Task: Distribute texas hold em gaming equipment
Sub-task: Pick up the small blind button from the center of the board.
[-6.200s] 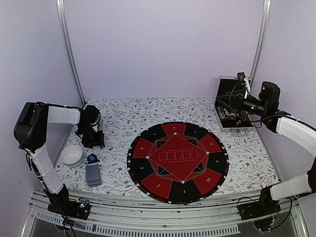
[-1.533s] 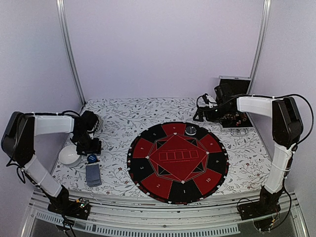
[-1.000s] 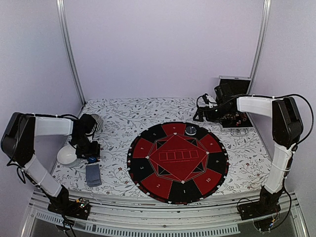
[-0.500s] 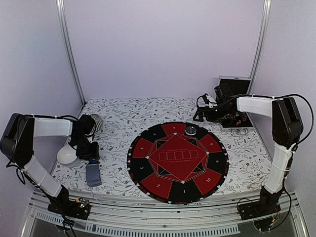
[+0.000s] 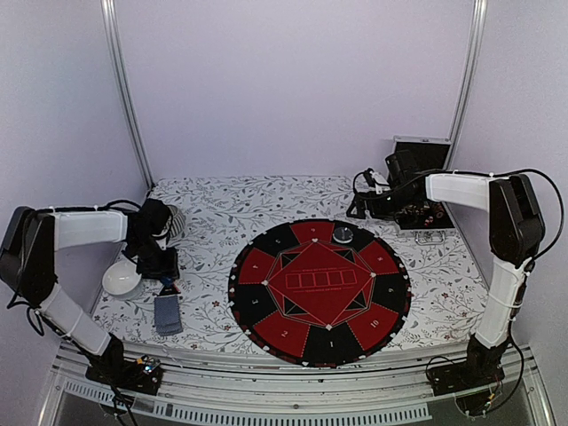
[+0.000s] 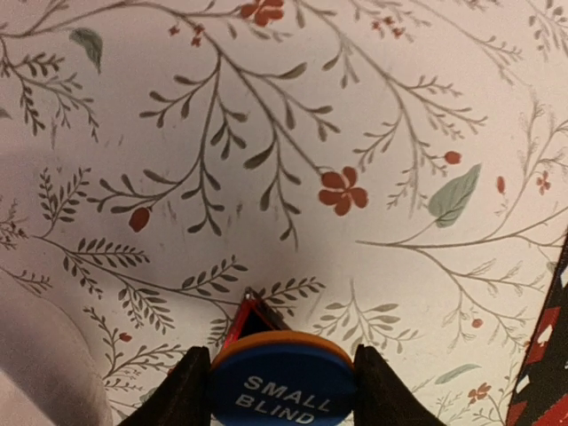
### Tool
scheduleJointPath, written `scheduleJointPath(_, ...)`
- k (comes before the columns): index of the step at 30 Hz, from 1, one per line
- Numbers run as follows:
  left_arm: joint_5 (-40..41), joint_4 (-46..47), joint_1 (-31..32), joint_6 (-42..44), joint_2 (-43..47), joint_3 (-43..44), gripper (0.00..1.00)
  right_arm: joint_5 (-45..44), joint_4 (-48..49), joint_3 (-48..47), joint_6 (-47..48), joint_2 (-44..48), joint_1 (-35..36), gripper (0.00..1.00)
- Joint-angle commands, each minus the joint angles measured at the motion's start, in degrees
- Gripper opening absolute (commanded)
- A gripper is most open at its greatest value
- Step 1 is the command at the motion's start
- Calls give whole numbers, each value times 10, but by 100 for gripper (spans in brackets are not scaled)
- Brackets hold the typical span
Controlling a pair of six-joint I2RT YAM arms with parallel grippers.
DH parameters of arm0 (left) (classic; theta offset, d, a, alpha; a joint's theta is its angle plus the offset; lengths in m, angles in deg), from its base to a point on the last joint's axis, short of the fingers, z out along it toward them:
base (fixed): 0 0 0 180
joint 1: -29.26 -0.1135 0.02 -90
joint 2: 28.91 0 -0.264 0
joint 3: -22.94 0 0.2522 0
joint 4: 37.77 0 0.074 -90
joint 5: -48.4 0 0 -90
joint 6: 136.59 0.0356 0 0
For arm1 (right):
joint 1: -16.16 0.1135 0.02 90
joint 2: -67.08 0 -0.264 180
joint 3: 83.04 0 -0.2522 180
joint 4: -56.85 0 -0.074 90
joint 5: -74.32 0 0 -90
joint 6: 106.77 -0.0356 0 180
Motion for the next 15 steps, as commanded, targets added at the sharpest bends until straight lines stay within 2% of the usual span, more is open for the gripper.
scheduleJointPath(1,20,-2,53,40,33,48,28,36,-5,-5,2,23,-1,99)
scheduleJointPath(7,56,11,206,132,46,119,28,145,36,8,-29,50,27,99)
scheduleJointPath(11,62,43,312,200,40,151,29,247,95,12,-71,37,86,99)
scheduleJointPath(15,87,58,374,239,19,184,29,319,186,13,-119,6,148,96)
